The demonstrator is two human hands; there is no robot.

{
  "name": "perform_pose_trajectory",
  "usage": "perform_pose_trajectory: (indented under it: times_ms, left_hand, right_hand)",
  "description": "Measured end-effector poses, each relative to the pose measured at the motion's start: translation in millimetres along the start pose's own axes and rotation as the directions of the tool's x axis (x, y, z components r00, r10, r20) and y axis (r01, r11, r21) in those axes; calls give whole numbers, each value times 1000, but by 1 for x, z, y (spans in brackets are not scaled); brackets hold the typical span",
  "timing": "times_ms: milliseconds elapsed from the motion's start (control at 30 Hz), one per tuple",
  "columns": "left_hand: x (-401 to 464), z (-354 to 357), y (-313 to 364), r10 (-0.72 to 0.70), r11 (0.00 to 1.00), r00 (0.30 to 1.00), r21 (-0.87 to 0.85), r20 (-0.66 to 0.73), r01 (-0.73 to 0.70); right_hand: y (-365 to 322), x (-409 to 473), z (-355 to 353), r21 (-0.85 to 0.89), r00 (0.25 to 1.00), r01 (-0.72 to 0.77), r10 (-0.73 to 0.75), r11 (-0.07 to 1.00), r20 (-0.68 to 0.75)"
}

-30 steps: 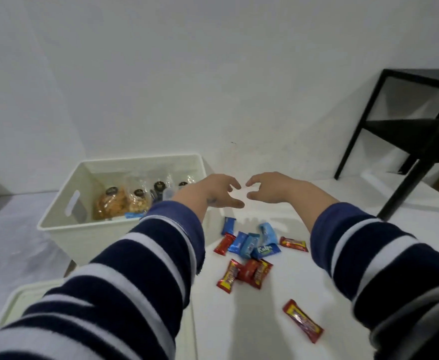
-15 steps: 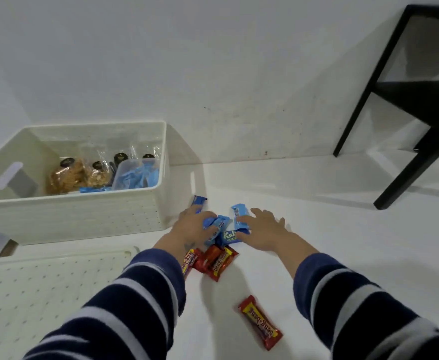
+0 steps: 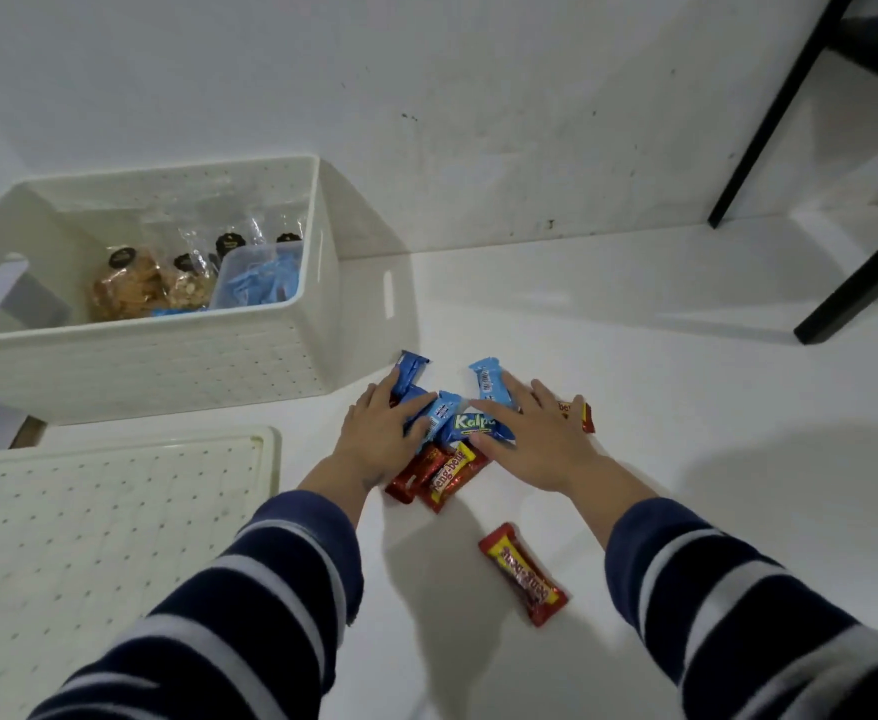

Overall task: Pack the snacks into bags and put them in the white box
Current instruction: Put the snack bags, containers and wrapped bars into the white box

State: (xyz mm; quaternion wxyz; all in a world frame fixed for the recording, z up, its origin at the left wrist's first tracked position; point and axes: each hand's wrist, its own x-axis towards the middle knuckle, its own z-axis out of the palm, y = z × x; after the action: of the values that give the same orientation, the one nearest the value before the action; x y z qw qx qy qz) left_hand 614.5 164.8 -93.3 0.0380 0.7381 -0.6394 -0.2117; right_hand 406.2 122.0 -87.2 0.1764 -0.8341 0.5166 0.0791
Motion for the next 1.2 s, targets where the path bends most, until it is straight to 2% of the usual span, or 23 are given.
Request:
perform_pose_trajectory:
  times_ms: [167,300,400,533,667,767,833,1200]
  left_hand:
    - [-49,7,-2,25,998,999,-63,37,-22]
    - [-84,23,-7,117,990,992,75,44,-120]
    - [-96,33,-13,185,962,982,199,23,-186]
    - [-99,39,-19,228,945,973,247,-38,-212]
    - [-100,49,-26,274,929,936,311,-220,-198]
    - [-97,48,-25,282,943,908,266,-310,-201]
    - [-94,45,-24,298,948,895,214,-333,-237]
    - [-75,46,-30,296,943,852,-12,-432,-333]
  right_hand:
    - [-3,-46,10,43,998,-39,37,998,55]
    - [-11,-78,26,4,997,-52,52,999,51]
    - [-18,-92,41,-51,999,-43,43,998,-16]
    - [-26,-100,54,-122,994,-5,-8,993,-109]
    - [-31,-101,70,-135,956,9,-48,991,-289]
    - [-29,-97,75,-112,895,38,-84,993,-439]
    - [-30,-91,75,-118,867,38,-91,992,-490]
    - [-20,-63,59,-43,874,166,-167,985,-457]
